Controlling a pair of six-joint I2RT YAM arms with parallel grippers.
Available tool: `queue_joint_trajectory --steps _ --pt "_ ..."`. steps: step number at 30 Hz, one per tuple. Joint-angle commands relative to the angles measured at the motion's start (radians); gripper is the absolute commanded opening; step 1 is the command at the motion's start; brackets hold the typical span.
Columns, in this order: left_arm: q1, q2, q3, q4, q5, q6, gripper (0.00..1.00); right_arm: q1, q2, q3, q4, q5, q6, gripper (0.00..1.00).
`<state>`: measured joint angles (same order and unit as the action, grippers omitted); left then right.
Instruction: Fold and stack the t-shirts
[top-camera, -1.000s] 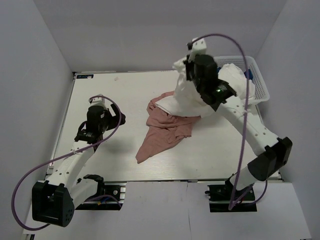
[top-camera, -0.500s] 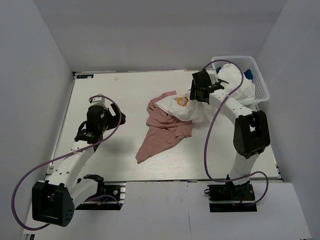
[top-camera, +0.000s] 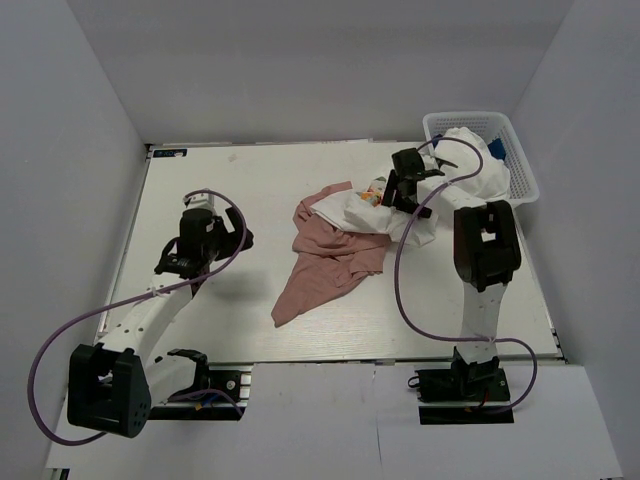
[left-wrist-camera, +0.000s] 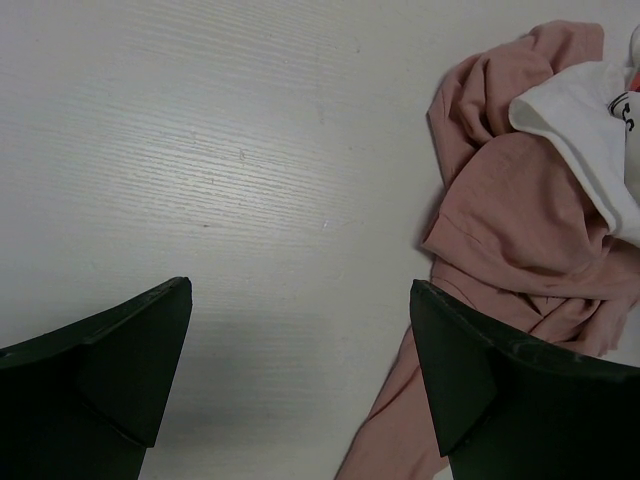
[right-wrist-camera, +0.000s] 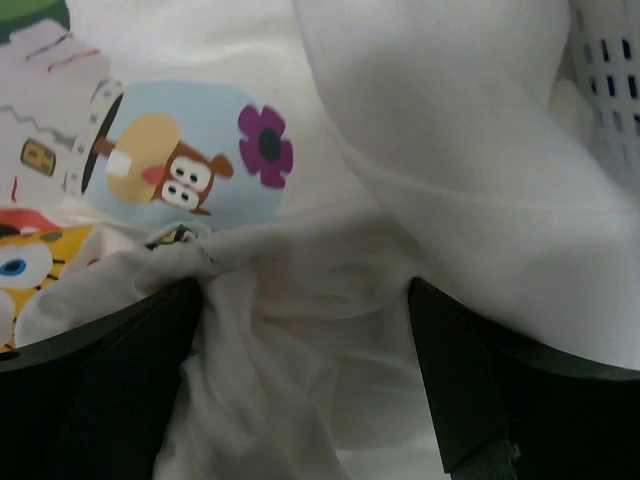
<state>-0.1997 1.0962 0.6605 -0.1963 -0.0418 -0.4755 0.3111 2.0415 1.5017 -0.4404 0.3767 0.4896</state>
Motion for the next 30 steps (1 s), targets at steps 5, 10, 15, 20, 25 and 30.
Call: queue_joint_trajectory --steps 5,10,15,20,25,30 --pt "-0.003 -0.042 0.039 -0.009 -0.021 0.008 1.00 -0.006 0.063 -0.003 0.063 -0.137 0.040 0.40" --pt "-0.003 -0.052 0.039 -0.009 -0.033 0.008 1.00 0.000 -0.163 -0.058 0.244 -0.183 -0.060 0.00" --pt "-0.003 -0.042 0.030 -0.009 -0.033 0.017 1.00 -0.004 -0.331 0.012 0.348 -0.219 -0.176 0.00" --pt "-0.003 -0.033 0.039 -0.009 -0.044 0.017 1.00 -0.020 -0.340 0.234 0.300 -0.118 -0.258 0.00" --pt "-0.003 -0.024 0.048 -0.028 -0.053 0.035 1.00 -0.089 -0.319 0.423 0.273 0.042 -0.278 0.00" --pt "-0.003 -0.013 0.057 -0.051 -0.082 0.035 1.00 -0.187 -0.233 0.696 0.278 0.149 -0.365 0.00"
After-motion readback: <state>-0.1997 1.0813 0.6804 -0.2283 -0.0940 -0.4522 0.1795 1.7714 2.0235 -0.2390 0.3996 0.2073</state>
